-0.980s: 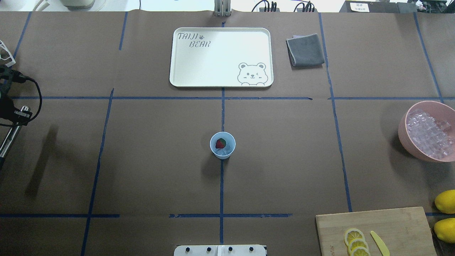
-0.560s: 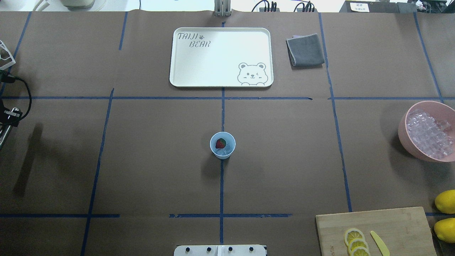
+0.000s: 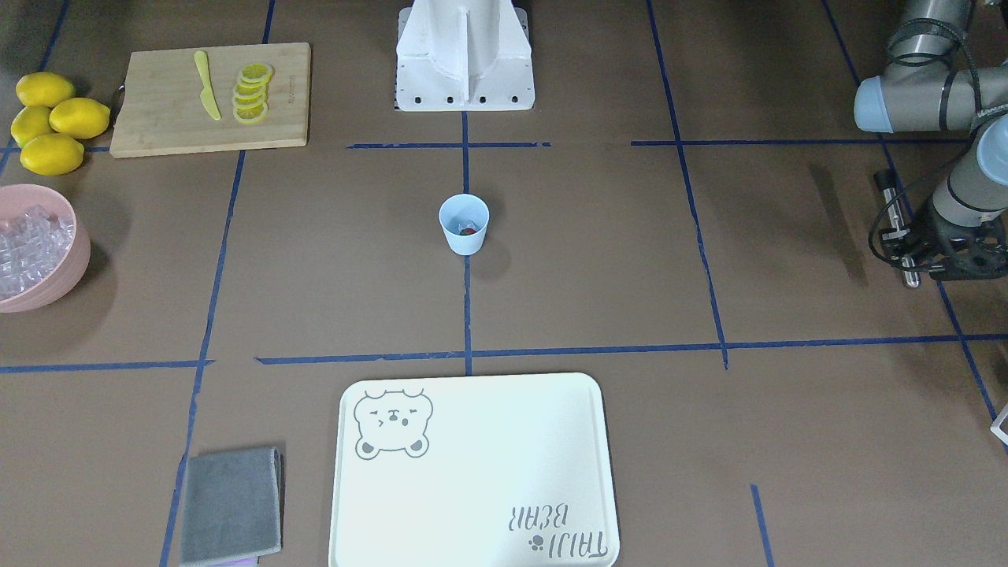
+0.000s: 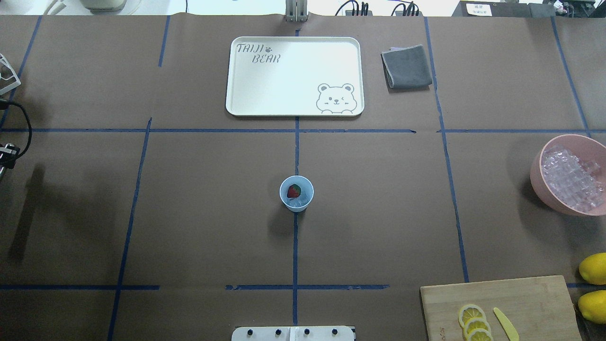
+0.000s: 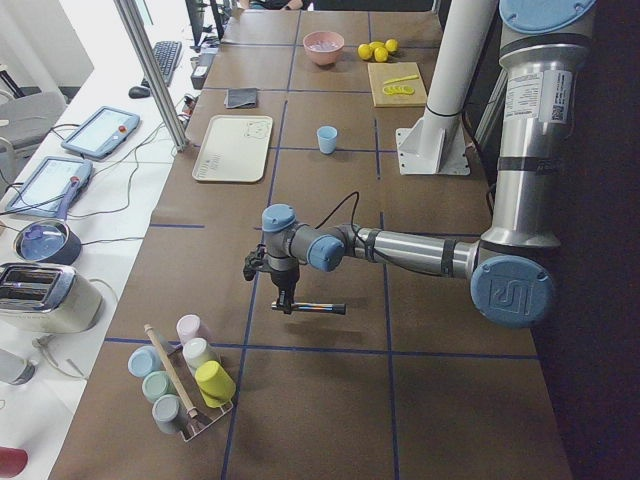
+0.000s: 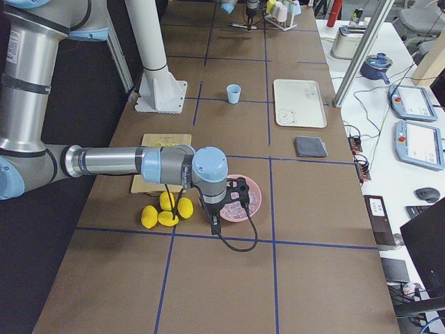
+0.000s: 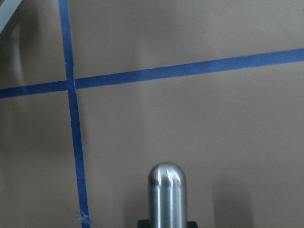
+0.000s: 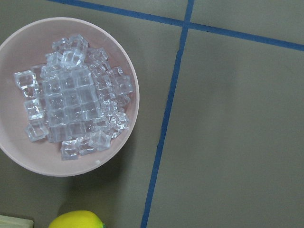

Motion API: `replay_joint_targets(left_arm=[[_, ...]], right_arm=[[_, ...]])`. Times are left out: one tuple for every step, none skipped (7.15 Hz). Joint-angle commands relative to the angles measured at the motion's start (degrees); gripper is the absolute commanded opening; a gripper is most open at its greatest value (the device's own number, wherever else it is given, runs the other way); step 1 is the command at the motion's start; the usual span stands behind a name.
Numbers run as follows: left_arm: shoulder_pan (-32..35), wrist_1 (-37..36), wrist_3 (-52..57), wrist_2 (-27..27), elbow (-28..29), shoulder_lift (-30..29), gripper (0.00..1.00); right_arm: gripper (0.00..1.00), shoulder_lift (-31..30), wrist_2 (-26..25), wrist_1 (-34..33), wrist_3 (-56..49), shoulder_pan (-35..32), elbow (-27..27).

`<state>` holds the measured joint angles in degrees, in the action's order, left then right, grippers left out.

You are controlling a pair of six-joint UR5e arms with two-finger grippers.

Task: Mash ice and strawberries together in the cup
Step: 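Set the muddler down on the table and open the left gripper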

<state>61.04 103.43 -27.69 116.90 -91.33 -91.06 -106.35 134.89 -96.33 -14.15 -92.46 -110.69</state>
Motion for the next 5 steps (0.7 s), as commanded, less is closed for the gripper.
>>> replay_joint_targets(left_arm=[[0.22,0.01,0.44,0.00,0.10,-0.17,1.00],[0.48,-0.07,0.53,0.00,0.01,-0.26,1.00],[1.18,-0.60,0.62,0.17,-0.16,-0.78,1.00],[2.92,-1.04,1.32,0.35,-0.51,-1.13,1.00],[5.38,-3.48,8.46,2.96,-0.51,-1.22,1.00]], right_arm=[[0.99,0.00,0.02,0.00,0.00,0.00,-0.05],[0.99,0.00,0.02,0.00,0.09,0.00,0.04],[0.99,0.00,0.02,0.00,0.09,0.00,0.04],[0.99,0.00,0.02,0.09,0.44,0.00,-0.05],[0.99,0.00,0.02,0.09,0.44,0.00,-0.05]])
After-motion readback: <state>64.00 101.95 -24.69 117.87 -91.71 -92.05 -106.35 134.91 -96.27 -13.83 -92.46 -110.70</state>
